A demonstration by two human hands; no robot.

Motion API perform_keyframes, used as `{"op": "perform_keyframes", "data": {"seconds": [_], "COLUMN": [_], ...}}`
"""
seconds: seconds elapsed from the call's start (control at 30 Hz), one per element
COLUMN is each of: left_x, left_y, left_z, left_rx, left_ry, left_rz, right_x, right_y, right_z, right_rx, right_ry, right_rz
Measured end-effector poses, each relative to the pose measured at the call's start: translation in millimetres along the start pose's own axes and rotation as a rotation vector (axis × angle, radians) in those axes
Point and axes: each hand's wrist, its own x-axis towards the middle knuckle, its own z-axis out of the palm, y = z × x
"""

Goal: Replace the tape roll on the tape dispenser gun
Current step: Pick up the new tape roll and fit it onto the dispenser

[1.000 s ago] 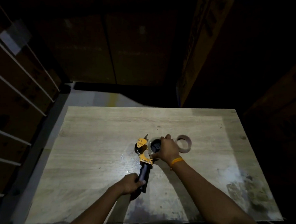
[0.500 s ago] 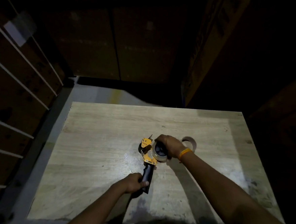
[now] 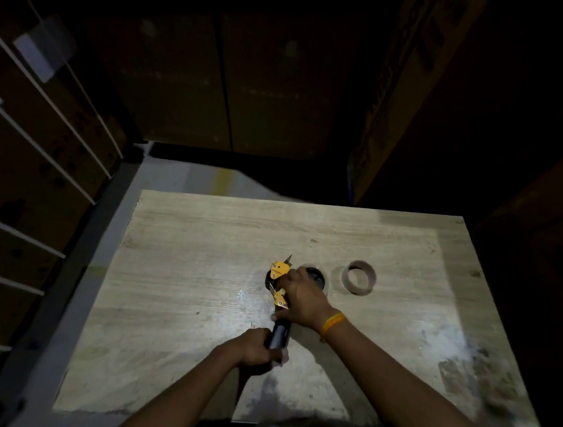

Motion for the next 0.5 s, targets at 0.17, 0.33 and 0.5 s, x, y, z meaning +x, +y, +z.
{"op": "perform_keyframes", "data": {"seconds": [0.17,0.33,0.5], "left_x": [0.1,-5.4,-10.1], "left_y": [2.2,10.3,2.0], "left_z": [8.9,6.1,0.5], "left_rx": [-0.02,-0.006,0.084], "left_ry": [0.004,-0.015,-0.026], "left_rz": [-0.031,0.007,0.005], "right_x": [5.4,7.8,-3.0], "right_y": [-13.2,-16.9,-13.4], "right_z": [16.9,29.2,32.3], "right_rx": [-0.136,-0.197,0.023], "right_ry": [0.062,0.16,0.182], "right_rz": [0.012,-0.121,0.09]}}
